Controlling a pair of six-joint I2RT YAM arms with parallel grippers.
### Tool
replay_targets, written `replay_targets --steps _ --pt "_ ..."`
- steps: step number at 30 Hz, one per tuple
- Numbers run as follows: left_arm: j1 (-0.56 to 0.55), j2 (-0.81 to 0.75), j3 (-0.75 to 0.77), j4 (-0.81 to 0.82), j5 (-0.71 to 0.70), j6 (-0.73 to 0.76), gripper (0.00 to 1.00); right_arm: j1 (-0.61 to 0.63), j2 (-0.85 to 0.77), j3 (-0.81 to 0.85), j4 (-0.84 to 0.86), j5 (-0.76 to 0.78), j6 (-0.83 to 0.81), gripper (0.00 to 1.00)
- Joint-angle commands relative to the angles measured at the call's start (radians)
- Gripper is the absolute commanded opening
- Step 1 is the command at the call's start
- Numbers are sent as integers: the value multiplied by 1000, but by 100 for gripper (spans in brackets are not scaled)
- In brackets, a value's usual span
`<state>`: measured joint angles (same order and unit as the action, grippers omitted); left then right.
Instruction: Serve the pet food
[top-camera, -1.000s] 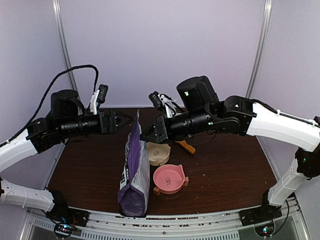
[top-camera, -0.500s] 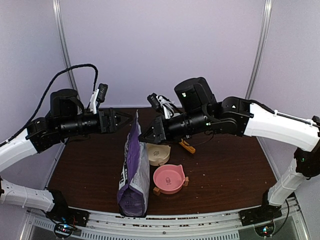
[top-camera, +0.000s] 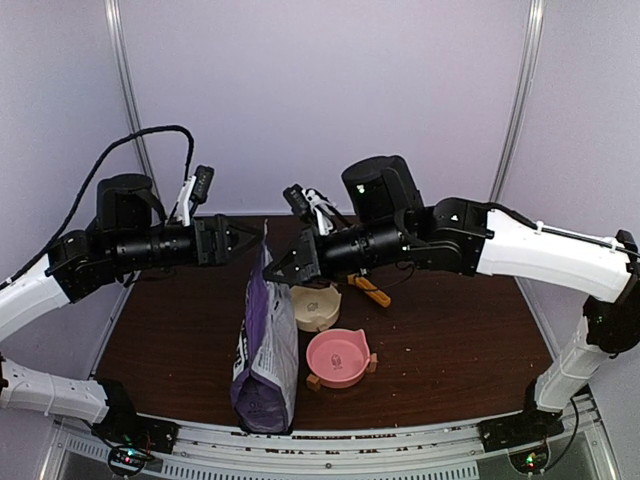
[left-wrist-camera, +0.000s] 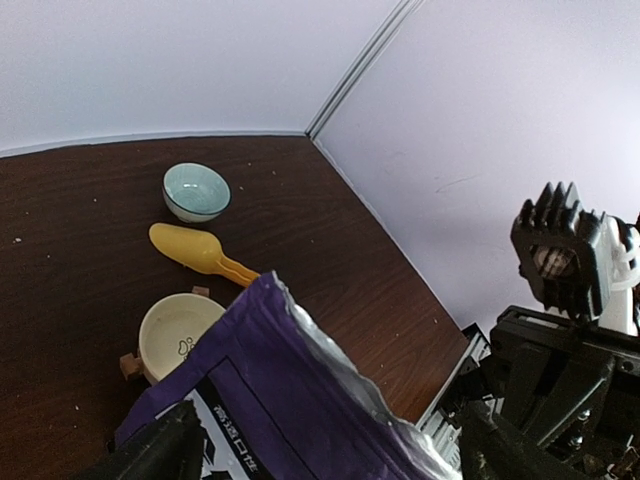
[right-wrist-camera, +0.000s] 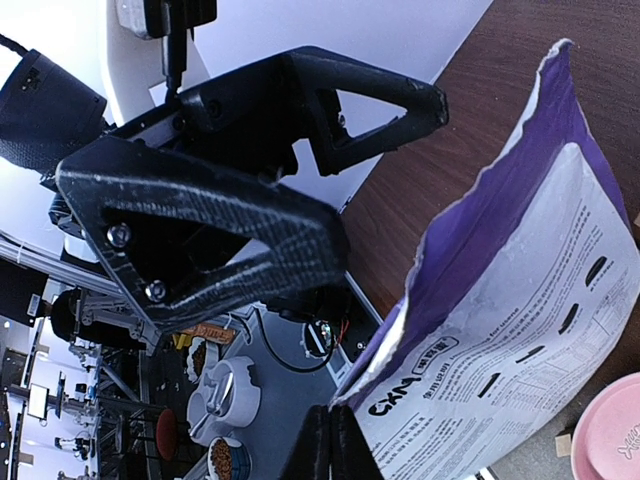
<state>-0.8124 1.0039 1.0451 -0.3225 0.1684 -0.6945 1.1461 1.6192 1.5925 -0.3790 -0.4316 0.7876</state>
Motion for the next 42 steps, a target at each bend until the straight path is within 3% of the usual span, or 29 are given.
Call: replay_targets --steps 1,12,27,42 --pt "5 -32 39 -54 30 0 92 7 29 2 98 -54 20 0" --pt "5 -50 54 -164 75 -18 93 11 47 -70 359 -139 92 0" --pt "5 -100 34 -179 26 -42 92 11 28 -95 357 -108 90 0" --pt "5 -28 49 -198 60 -42 76 12 10 -112 352 -99 82 0"
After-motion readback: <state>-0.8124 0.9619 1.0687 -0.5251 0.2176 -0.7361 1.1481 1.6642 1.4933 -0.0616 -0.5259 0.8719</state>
